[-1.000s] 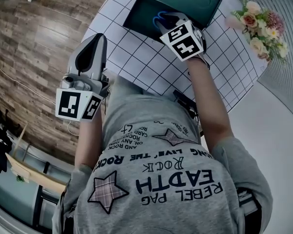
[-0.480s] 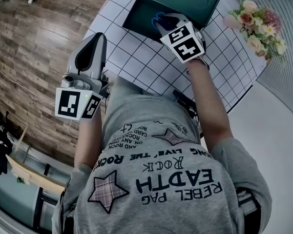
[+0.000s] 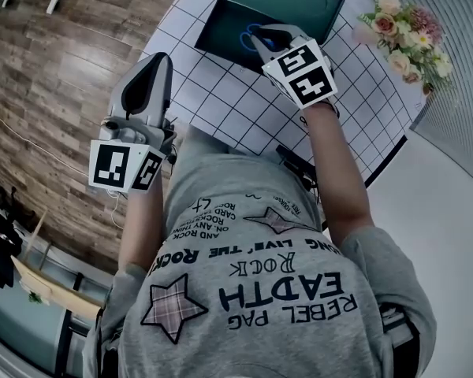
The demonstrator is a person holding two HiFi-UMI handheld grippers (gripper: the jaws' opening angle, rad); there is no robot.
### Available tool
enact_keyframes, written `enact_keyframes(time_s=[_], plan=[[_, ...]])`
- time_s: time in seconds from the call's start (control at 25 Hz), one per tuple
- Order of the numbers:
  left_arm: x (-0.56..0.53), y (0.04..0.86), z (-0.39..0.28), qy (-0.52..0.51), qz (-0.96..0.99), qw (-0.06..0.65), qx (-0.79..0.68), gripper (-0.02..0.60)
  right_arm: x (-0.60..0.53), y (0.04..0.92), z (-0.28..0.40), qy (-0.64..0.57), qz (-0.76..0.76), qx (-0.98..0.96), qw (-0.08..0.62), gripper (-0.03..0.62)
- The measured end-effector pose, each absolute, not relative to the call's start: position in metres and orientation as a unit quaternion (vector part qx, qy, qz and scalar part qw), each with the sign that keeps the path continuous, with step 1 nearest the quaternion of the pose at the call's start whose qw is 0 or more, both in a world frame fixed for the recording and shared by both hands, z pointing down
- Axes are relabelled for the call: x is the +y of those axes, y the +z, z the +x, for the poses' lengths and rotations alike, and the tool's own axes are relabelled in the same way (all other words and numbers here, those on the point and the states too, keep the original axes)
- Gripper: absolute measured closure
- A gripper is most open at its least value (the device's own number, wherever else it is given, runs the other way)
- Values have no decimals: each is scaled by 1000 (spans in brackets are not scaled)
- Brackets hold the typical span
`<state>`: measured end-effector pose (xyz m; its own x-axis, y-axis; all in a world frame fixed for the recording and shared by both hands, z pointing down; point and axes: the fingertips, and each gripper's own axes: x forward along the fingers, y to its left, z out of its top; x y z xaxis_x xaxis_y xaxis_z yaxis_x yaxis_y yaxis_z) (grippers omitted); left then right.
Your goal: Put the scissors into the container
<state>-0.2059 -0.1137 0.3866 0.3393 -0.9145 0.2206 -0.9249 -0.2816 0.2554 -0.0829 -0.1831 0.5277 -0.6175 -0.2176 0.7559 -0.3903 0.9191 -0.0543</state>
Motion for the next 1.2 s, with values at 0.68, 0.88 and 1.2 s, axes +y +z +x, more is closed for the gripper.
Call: enact_keyframes(time_s=[0.68, 0.88, 1.2], plan=[[-116, 353, -190, 13, 820, 129, -557, 572, -184, 447, -66, 89, 217, -917, 322, 577], [-114, 340, -185, 15, 825, 112, -554, 572, -181, 417, -57, 64, 235, -924, 296, 579], [-113, 322, -178, 16, 832, 84, -548, 572, -177, 367, -38, 40, 272, -931, 241, 579]])
